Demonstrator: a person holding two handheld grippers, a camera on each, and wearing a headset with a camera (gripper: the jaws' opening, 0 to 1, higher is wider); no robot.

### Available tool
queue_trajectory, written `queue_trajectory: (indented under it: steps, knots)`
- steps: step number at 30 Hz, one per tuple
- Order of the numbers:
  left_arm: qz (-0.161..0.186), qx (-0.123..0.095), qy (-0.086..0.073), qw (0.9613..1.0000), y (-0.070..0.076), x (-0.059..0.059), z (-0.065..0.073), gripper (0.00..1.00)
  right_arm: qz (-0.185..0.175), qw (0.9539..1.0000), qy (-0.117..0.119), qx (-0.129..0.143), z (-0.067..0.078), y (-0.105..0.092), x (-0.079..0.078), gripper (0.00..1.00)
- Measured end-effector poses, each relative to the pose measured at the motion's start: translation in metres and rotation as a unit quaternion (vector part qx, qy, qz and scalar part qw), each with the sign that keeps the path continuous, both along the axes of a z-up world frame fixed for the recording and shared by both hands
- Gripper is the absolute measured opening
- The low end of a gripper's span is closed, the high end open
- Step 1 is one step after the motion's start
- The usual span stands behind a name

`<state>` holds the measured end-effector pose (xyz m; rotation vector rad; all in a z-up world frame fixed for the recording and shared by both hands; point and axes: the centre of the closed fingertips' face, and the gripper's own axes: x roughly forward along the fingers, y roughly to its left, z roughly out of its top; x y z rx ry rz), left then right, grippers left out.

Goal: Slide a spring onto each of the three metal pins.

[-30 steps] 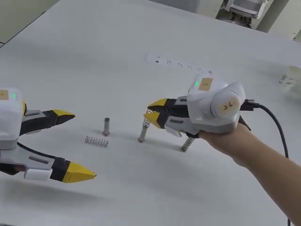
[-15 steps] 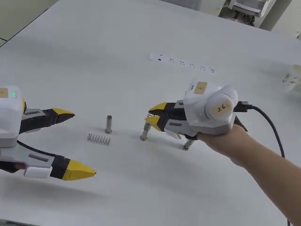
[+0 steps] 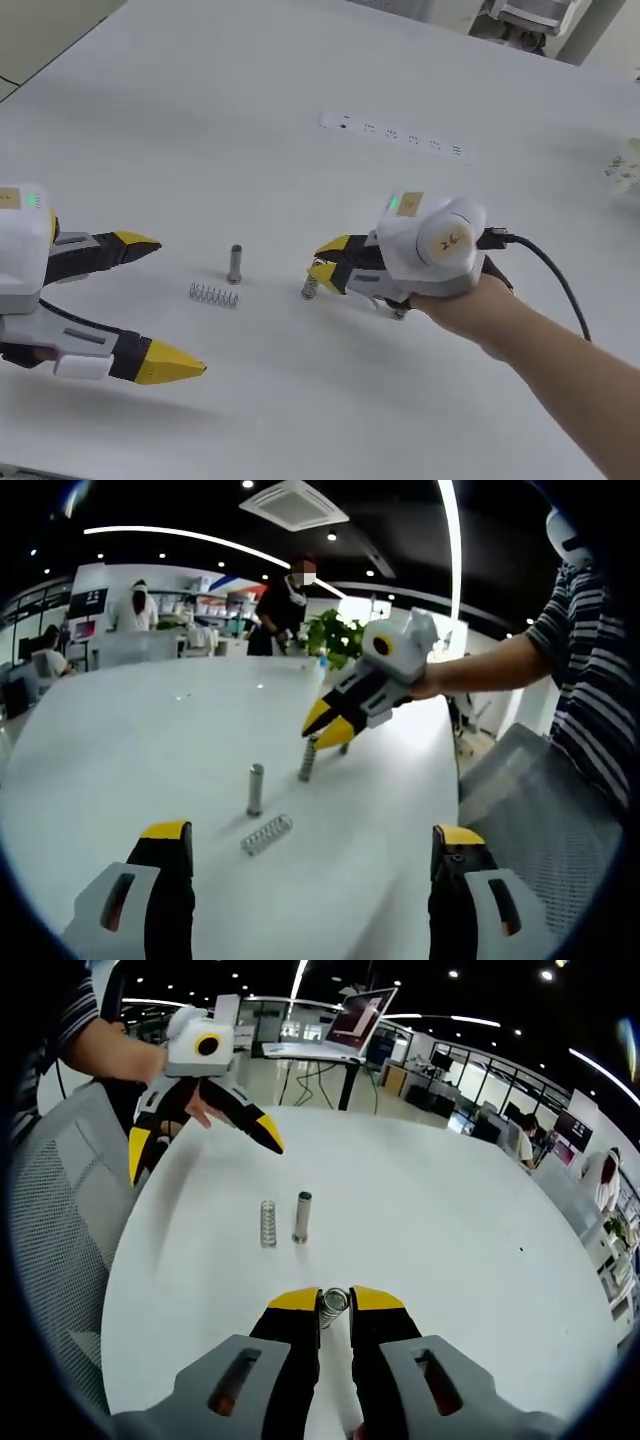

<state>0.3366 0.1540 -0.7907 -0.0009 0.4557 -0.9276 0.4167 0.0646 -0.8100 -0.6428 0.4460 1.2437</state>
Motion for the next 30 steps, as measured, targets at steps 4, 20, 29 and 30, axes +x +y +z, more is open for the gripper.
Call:
queue_trajectory:
  steps: [4, 20, 29, 30]
  knots:
    - [0.001, 0.0, 0.001, 1.0, 0.001, 0.0, -0.001, 0.96, -0.001, 1.0, 0.003, -0.004, -0.005, -0.001, -0.001, 0.08]
    - [-0.003, -0.003, 0.0, 1.0, -0.002, 0.0, 0.001, 0.96, -0.006, 1.0, 0.007, -0.005, -0.005, -0.001, 0.0, 0.09]
    - [0.001, -0.003, -0.001, 1.0, 0.0, -0.001, 0.004, 0.96, -0.008, 0.9999, 0.006, 0.012, 0.006, 0.004, -0.001, 0.13]
    - [0.001, -0.003, -0.002, 1.0, 0.0, -0.001, 0.004, 0.96, -0.009, 0.9999, 0.005, 0.014, 0.008, 0.004, -0.001, 0.13]
